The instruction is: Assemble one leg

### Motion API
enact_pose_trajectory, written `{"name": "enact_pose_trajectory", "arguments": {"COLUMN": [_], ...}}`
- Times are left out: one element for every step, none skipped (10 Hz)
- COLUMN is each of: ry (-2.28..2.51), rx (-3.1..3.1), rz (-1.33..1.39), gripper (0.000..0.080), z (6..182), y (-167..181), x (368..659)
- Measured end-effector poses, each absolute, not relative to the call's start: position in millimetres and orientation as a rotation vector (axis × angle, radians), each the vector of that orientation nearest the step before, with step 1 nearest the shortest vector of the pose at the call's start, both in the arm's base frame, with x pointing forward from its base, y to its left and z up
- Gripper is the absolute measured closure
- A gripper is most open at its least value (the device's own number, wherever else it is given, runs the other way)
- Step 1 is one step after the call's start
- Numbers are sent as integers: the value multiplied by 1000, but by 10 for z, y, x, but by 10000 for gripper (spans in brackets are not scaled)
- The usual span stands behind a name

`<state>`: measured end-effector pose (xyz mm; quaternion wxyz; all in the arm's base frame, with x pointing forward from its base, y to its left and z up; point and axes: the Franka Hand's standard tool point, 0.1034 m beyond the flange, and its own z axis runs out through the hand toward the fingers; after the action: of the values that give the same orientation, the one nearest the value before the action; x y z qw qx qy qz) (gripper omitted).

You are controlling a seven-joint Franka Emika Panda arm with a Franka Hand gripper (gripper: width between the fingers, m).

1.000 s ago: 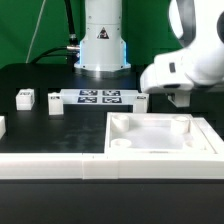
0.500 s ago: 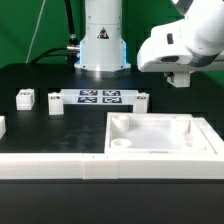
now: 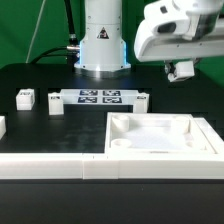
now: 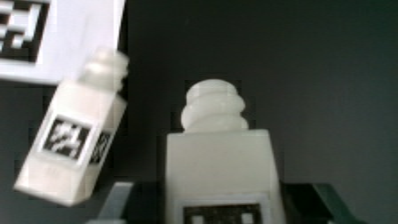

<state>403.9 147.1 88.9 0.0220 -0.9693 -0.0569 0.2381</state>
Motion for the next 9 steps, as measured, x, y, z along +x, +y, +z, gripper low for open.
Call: {"name": "enact_pose_trajectory", "arguments": {"ry": [-180,-178,-179,-181,-241,-243,-276,-303,-304], "rx": [-3025,-3044,-3057,-3066,-3060,-3051,-3041,-3026,-3018], "rz": [641,499,378,163,65,-99,-196,-330,-393], "gripper": [512,512,512,512,512,512,512,512,512], "z": [977,955,949,957,954,982,1005,1056,1075], "y": [1442,1456,1451,1445,1380,1352,1323,1295,1296], "x": [4041,4096,4107,4169,4189,4352,4475,4597,4584]}}
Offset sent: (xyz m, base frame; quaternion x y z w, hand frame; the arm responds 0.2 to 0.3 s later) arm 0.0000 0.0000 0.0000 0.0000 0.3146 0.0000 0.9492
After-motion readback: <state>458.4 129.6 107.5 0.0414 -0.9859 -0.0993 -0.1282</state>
